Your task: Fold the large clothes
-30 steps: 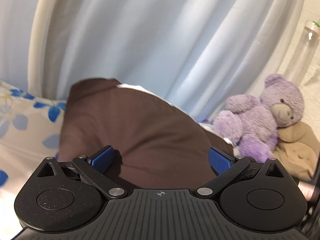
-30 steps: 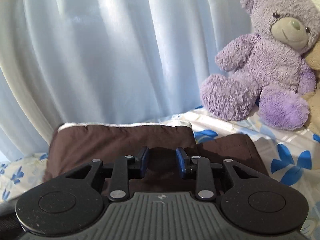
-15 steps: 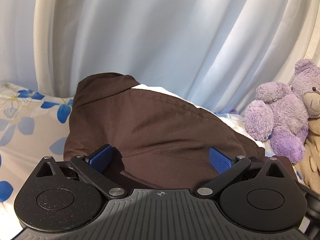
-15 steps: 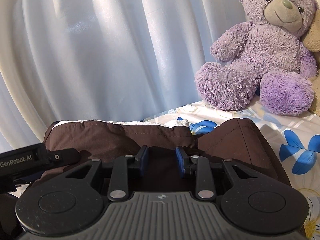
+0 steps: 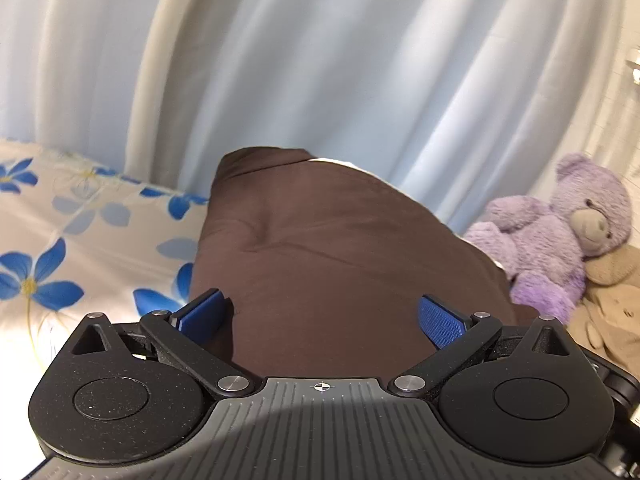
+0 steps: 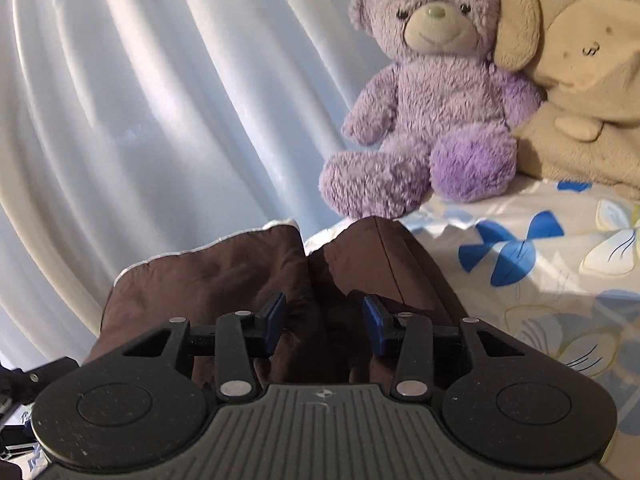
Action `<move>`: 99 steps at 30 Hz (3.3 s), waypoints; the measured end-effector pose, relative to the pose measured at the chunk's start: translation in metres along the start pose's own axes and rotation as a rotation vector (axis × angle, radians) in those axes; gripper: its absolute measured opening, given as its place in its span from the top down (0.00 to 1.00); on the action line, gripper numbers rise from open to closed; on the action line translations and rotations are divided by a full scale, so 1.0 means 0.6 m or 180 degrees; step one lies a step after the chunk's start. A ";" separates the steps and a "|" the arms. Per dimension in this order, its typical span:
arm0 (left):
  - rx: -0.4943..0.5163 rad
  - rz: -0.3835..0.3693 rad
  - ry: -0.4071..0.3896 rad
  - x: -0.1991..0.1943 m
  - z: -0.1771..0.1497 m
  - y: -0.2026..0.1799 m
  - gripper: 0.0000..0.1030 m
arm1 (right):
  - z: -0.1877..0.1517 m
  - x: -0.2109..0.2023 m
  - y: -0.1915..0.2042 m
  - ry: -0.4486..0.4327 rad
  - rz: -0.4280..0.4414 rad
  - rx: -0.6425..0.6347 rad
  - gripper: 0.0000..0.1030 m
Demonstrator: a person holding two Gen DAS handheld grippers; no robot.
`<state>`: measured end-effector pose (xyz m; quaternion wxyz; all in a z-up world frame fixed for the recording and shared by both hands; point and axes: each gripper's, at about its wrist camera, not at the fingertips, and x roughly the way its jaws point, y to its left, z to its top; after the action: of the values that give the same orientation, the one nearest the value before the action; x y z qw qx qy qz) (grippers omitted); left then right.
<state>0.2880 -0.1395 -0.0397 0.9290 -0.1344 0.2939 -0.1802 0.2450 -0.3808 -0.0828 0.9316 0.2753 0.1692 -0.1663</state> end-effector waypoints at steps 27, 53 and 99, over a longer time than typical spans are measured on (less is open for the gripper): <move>-0.0172 -0.1003 0.1012 -0.005 0.060 0.138 0.05 | 0.049 -0.011 -0.053 0.1574 0.0818 0.0114 0.70; -0.0312 -0.0356 0.0540 -0.145 0.114 0.278 0.06 | -0.018 0.060 0.185 0.1796 0.1119 -0.0491 0.49; 0.0227 0.0794 0.1074 -0.281 -0.031 0.271 0.01 | -0.115 -0.236 0.193 0.1325 -0.0035 -0.1128 0.27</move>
<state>0.1900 0.0739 -0.0287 0.8859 -0.0320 0.4531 -0.0941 0.1507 -0.2189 -0.0271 0.9095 0.1353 0.3849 -0.0791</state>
